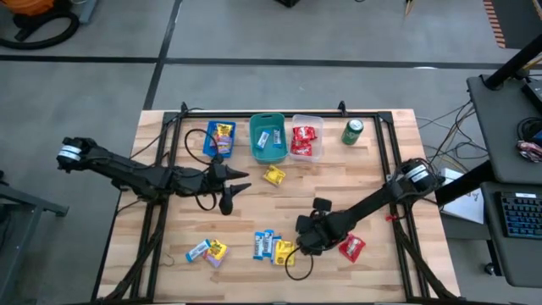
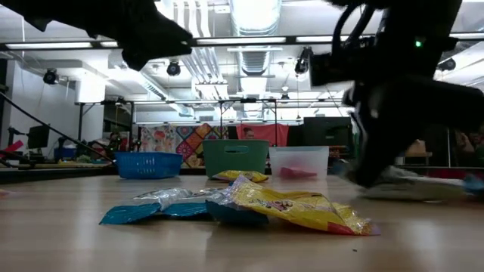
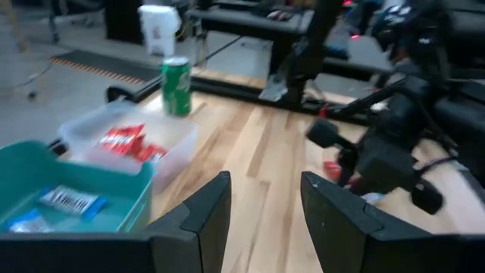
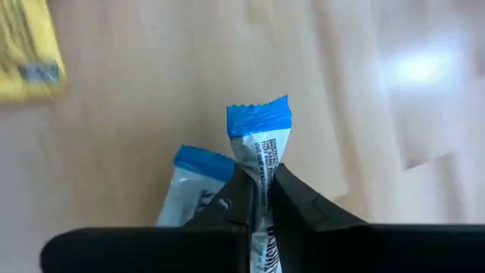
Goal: Sort candy
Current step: Put the white chocolate bar into the green bin
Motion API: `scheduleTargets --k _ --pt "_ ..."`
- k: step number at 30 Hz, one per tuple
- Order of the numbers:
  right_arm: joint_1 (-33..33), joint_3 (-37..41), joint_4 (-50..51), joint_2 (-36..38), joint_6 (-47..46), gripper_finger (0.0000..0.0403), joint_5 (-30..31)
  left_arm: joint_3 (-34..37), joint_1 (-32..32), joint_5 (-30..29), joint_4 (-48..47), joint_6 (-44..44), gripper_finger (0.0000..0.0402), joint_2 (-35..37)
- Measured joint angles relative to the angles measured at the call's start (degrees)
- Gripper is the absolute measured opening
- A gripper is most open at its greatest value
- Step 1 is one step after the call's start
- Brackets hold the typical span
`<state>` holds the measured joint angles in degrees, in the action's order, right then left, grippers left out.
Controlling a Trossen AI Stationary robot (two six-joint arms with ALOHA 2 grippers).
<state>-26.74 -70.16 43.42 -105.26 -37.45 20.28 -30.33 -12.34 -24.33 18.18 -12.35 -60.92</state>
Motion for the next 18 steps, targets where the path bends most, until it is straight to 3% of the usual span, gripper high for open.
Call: scheduleTargets --k 6,12,18 --pt "-1.5 8.2 -16.8 5.4 1.5 0.0013 8.8 0.0 0.0 5.7 6.1 4.9 0.0144 -0.6" --pt "0.2 21.2 -42.7 14.1 9.1 0.0013 12.9 0.0 0.0 5.9 11.1 8.4 0.0144 -1.7" --pt "1.0 35.0 -81.0 20.0 24.1 0.0013 17.6 0.0 0.0 7.3 12.6 10.3 0.0144 -2.8"
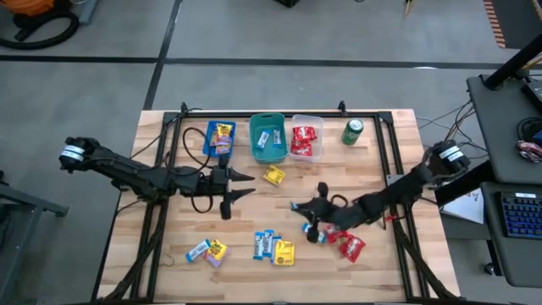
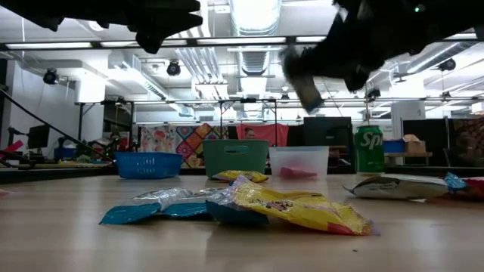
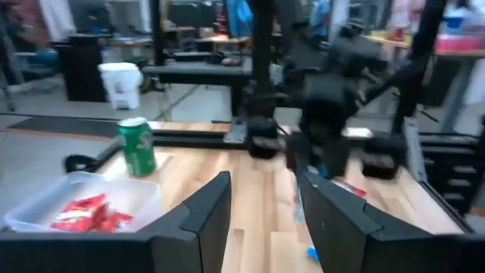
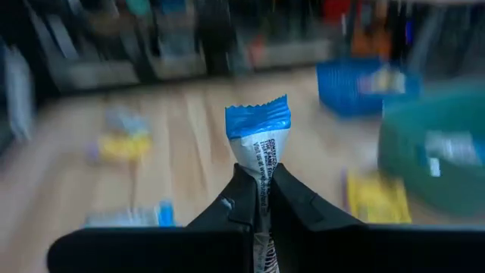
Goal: Sort candy
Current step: Put the white chocolate bar into the green bin
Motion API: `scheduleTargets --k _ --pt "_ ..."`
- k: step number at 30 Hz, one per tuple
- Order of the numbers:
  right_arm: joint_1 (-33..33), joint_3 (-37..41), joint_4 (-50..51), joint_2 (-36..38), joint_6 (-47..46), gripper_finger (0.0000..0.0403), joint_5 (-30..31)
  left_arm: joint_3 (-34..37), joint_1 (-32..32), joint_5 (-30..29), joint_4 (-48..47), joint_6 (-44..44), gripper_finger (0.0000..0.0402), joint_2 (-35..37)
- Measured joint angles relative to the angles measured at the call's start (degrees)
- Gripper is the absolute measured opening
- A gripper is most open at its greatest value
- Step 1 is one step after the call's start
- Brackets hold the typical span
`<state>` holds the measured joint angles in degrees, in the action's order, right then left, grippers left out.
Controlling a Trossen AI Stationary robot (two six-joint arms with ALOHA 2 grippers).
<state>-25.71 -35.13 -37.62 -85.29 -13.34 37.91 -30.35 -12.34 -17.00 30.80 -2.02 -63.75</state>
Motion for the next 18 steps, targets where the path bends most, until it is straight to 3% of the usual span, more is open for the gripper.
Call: scheduleTargets --k 3,6,18 --pt "0.4 6.2 -21.2 -0.1 8.5 0.0013 0.0 0.0 0.0 4.4 1.4 -0.3 0.0144 -0.3" --pt "1.0 9.3 -32.2 -0.2 12.2 0.0013 -0.3 0.0 0.0 4.8 2.5 0.0 0.0144 -0.6" --pt "1.3 8.0 -32.9 -0.3 14.8 0.0013 -1.0 0.0 0.1 4.6 6.1 2.9 0.0144 -4.9"
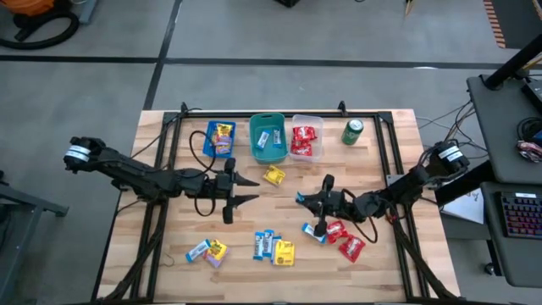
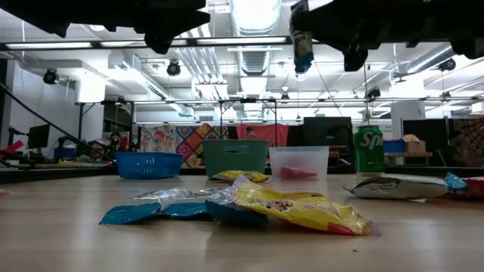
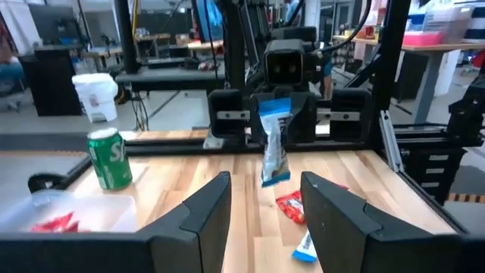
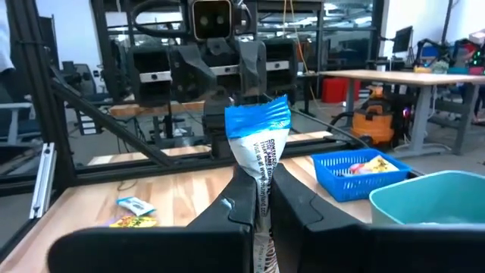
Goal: Sort candy
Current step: Put the white chocolate bar into the green bin
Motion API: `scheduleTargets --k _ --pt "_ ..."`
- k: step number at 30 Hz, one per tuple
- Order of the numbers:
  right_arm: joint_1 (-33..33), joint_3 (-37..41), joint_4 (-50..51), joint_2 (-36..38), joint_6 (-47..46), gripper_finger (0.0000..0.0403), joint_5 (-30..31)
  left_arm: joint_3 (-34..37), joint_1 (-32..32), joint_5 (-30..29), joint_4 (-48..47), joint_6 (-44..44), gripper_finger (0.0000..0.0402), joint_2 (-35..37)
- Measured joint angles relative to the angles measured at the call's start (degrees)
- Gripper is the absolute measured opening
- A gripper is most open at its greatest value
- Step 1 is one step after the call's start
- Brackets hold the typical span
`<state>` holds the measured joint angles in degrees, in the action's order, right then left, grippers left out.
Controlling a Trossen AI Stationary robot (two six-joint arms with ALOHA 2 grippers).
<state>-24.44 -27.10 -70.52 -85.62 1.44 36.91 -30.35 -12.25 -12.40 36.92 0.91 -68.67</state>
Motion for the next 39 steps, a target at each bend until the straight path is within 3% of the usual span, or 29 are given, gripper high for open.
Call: scheduleTargets --k 6,11,16,25,27,29,31,33,39 --pt "2.9 -1.9 1.0 0.0 1.6 0.0013 -3.0 -0.4 0.9 0.0 1.8 4.3 0.0144 -1.7" --pt "9.7 -3.4 2.5 0.0 2.8 0.0013 -13.9 -0.8 3.5 0.0 1.8 8.9 0.0144 -0.9" --pt "18.8 -3.7 2.9 0.4 2.0 0.0013 -24.2 -0.8 5.9 -0.1 0.1 7.2 0.0144 0.1" --pt "32.9 -3.7 6.8 3.6 -2.4 0.0013 -24.9 -0.8 6.1 -0.3 -6.2 1.8 0.0144 0.2" --pt "36.7 -3.7 10.2 4.2 -8.2 0.0013 -31.1 -0.8 6.3 -0.6 -6.3 1.3 0.0144 0.2" --pt "39.5 -3.6 10.5 4.1 -13.4 0.0013 -41.8 -0.8 6.7 -0.5 -5.4 0.6 0.0144 0.2" --pt "40.3 -3.7 8.1 3.8 -15.8 0.0013 -50.8 -0.8 7.1 -0.3 -3.9 -0.1 0.0144 0.2" --pt "39.4 -4.0 5.4 3.5 -16.1 0.0013 -55.4 -0.8 7.4 1.0 -2.5 -0.2 0.0145 -0.3" --pt "31.9 -5.4 4.1 3.3 -12.4 0.0013 -59.9 -0.8 7.4 10.4 8.7 -0.5 0.0173 -6.2"
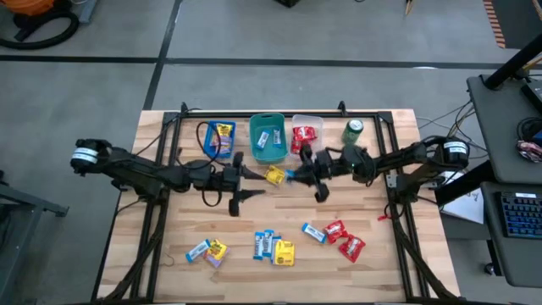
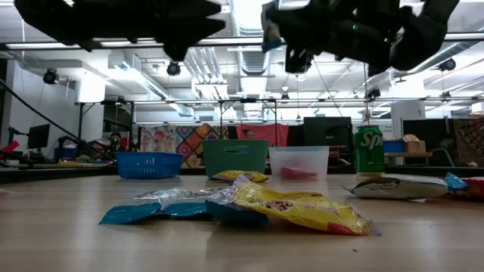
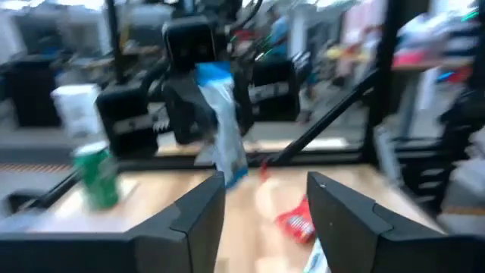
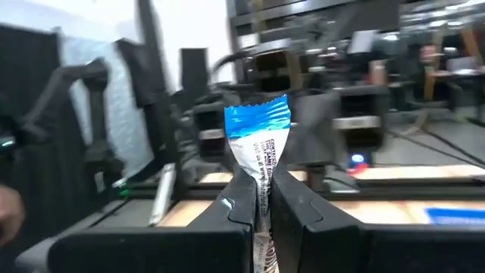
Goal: Sort candy
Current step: Put the white chocolate bar into the green bin
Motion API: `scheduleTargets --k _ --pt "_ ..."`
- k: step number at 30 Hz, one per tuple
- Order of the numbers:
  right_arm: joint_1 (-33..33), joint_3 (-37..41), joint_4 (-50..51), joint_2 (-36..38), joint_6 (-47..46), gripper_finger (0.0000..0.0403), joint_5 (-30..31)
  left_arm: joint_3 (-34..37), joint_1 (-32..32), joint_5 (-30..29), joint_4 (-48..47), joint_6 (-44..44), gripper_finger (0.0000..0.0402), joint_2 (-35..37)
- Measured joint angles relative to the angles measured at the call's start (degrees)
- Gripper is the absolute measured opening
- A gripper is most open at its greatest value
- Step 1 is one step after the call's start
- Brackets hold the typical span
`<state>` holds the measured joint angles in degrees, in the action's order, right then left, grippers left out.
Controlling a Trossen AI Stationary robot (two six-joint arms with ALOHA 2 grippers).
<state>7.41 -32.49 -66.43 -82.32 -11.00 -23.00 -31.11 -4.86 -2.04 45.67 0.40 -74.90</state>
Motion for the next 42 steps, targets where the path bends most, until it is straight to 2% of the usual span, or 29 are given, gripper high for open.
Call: scheduleTargets --k 4,8,13,17,22,26,29,35,42 --pt "-5.0 -0.7 0.3 0.0 4.1 0.0013 0.2 -0.1 0.0 1.8 11.4 0.0 0.0198 -6.7" --pt "-7.5 -2.0 0.4 0.0 7.4 0.0013 2.7 -2.6 0.0 7.6 17.6 0.0 0.0207 -13.6" --pt "-7.8 -3.3 4.1 0.0 9.0 0.0013 3.6 -8.0 0.0 8.6 18.2 -1.6 0.0208 -19.5" --pt "-7.8 -3.8 7.0 0.0 10.8 0.0013 3.8 -10.4 0.0 11.7 17.5 -1.5 0.0205 -21.8" --pt "-7.8 -3.8 7.6 0.2 11.2 0.0014 4.3 -9.8 0.5 10.2 17.3 -1.6 0.0162 -21.6" --pt "-7.8 -3.8 7.7 0.2 10.0 0.0037 8.2 -9.3 1.3 6.5 16.7 -2.7 0.0083 -20.7" --pt "-7.8 -3.8 8.4 0.3 8.7 0.0069 10.2 -9.3 2.1 6.2 15.1 -3.9 0.0021 -20.4" --pt "-7.8 -3.7 16.3 3.3 2.7 0.0135 17.8 -9.3 3.9 6.0 6.6 -3.4 0.0020 -17.3" --pt "-7.8 -3.8 33.5 11.2 -5.7 0.0181 33.2 -9.2 8.3 3.7 -13.0 -0.8 0.0006 -7.6"
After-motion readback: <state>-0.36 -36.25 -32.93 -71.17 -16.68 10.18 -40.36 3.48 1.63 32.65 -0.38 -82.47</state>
